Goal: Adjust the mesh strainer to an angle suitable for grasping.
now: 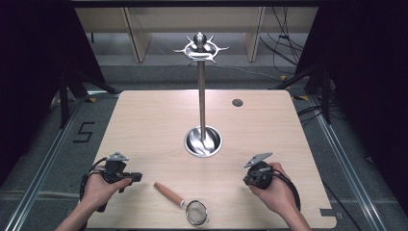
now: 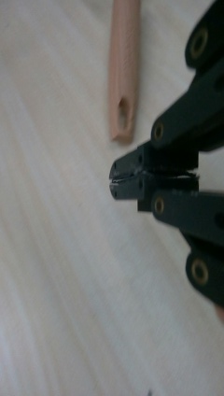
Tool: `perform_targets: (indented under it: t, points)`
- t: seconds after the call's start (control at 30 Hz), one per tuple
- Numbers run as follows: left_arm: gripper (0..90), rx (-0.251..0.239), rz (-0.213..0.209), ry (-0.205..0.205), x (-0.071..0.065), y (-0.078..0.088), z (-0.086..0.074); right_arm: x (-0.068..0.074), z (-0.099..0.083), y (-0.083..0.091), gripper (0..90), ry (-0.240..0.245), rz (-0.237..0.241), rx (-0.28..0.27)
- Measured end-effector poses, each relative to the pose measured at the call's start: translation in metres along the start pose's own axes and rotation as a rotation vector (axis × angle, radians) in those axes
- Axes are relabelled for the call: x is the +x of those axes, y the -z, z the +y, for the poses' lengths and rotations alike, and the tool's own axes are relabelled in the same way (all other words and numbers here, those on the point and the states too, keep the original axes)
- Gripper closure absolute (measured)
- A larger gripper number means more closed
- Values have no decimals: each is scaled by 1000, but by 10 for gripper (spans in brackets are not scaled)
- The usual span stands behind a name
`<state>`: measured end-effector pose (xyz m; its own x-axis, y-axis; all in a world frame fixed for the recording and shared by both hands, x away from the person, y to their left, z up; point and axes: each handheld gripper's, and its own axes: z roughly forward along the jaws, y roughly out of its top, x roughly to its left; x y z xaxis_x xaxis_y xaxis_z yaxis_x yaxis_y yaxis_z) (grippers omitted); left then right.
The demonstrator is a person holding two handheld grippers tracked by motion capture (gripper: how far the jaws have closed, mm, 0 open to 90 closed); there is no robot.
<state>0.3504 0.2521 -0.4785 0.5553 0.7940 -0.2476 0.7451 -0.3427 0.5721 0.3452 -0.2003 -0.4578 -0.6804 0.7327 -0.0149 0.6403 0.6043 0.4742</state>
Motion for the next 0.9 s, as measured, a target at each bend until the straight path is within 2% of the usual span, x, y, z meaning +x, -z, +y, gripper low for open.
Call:
perform_targets:
  t: [0.03,0.07,0.1,0.17,0.2,0.23,0.27,0.3,0.33,0.43,0.53,0.6,0.63,0.7,0.73,0.77,0.8,0.9]
  points:
    - [891,38,-3,-10,-4,-1,0,0,0,2,851,-14,7,3]
    - [891,38,-3,-10,-4,-1,0,0,0,2,851,-14,7,3]
    - [891,83,-18,-27,-10,-3,-1,-1,-1,2,851,-12,2,-2]
    - [892,115,-40,-42,-16,-6,-3,-3,-2,3,851,-22,1,-1]
    - [892,172,-52,-98,-16,-5,-2,-4,-4,3,851,-19,-4,-2]
    - [892,183,-51,-103,-19,-7,-3,-6,-4,4,851,-19,-3,-4]
    - [892,185,-48,-103,-21,-9,-3,-6,-5,4,848,-34,6,1]
    - [892,188,-46,-108,-22,-10,-2,-9,-6,3,845,-14,-4,-12]
    - [893,193,-42,-105,-24,-13,-2,-8,-7,4,840,-41,9,-4]
    - [893,219,-27,-91,-28,-23,1,-12,-9,2,819,-76,26,-9]
    - [893,231,-20,-84,-30,-27,2,-12,-10,1,815,-78,32,-12]
    - [893,229,-24,-65,-30,-30,3,-11,-9,1,810,-70,39,-15]
    - [894,246,-26,-54,-30,-30,5,-10,-9,0,809,-73,45,-17]
    - [894,245,-24,-47,-30,-33,9,-9,-8,0,808,-89,59,-8]
    - [894,245,-24,-47,-30,-33,9,-9,-8,0,808,-89,59,-8]
    - [894,239,-19,-37,-31,-35,10,-10,-8,-2,808,-70,54,-16]
    - [894,250,-19,-46,-31,-36,14,-10,-8,-2,807,-69,56,-14]
    - [894,253,-12,-30,-34,-41,20,-10,-7,-3,805,-78,64,-15]
